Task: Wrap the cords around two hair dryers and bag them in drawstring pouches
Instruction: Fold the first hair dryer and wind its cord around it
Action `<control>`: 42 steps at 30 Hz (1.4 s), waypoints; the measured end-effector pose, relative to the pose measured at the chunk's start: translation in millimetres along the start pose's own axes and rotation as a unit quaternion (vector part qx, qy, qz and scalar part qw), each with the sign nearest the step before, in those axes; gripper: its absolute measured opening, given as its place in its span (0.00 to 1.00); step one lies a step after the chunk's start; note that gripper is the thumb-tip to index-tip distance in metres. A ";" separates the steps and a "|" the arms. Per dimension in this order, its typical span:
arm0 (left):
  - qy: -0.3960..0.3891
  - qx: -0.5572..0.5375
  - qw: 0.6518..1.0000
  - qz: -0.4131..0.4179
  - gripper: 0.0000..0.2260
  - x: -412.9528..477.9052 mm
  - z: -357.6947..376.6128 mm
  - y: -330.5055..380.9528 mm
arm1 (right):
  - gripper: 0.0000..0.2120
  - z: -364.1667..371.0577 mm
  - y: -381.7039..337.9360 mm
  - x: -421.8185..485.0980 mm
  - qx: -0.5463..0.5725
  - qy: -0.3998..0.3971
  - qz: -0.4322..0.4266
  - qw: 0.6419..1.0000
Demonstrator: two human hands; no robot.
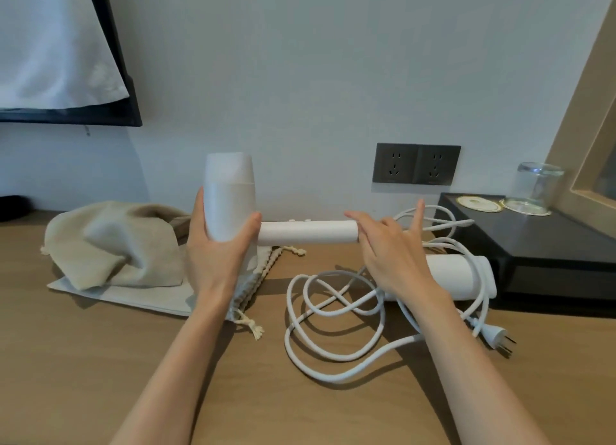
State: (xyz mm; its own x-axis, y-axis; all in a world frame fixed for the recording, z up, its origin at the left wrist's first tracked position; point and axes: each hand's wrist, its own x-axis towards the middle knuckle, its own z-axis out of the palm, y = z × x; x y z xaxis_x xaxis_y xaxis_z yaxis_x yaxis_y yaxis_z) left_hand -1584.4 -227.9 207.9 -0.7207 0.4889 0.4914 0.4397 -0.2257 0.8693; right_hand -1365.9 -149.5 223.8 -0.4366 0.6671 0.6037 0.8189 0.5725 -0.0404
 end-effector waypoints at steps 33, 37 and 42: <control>-0.235 0.071 0.963 0.113 0.42 -24.9 10.8 18.3 | 0.17 -7.9 24.3 0.8 0.146 0.216 -0.018 0.965; -0.144 0.086 0.979 0.112 0.39 -29.7 11.3 23.9 | 0.10 -4.8 7.5 5.1 0.190 0.287 0.083 0.935; -0.062 0.047 0.995 0.068 0.38 -33.7 12.2 24.3 | 0.30 -3.9 -31.4 2.7 0.541 0.147 0.181 0.808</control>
State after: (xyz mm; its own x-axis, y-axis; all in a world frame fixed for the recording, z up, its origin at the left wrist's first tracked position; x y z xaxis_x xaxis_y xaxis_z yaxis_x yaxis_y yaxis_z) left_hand -1542.9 -239.6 211.9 -0.5823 0.5613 0.5881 0.5803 -0.2196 0.7842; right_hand -1391.4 -167.5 229.8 -0.0024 0.8332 0.5530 -0.0007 0.5530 -0.8332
